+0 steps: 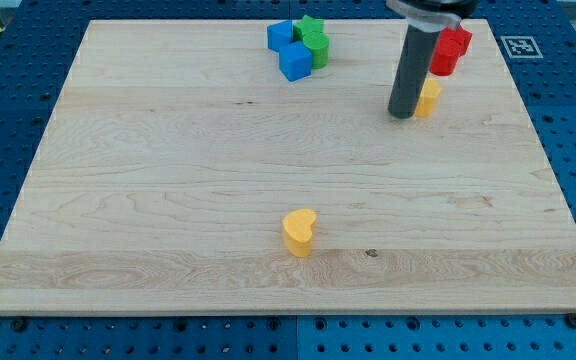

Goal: Slide the yellow hexagon closer to the red circle

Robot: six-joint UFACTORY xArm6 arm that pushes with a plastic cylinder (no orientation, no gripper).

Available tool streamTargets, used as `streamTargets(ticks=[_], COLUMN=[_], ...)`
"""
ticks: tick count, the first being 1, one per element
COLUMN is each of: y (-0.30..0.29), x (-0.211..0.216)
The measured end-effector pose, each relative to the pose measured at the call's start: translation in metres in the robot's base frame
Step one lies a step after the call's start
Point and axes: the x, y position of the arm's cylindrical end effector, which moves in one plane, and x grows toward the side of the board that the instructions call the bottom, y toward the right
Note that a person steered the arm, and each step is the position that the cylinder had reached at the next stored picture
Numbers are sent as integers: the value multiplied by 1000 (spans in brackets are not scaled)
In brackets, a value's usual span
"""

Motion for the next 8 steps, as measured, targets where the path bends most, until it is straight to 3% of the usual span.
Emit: streamTargets(ticks=[3, 6, 8], y=[58, 68, 0], x=[-17, -40, -13])
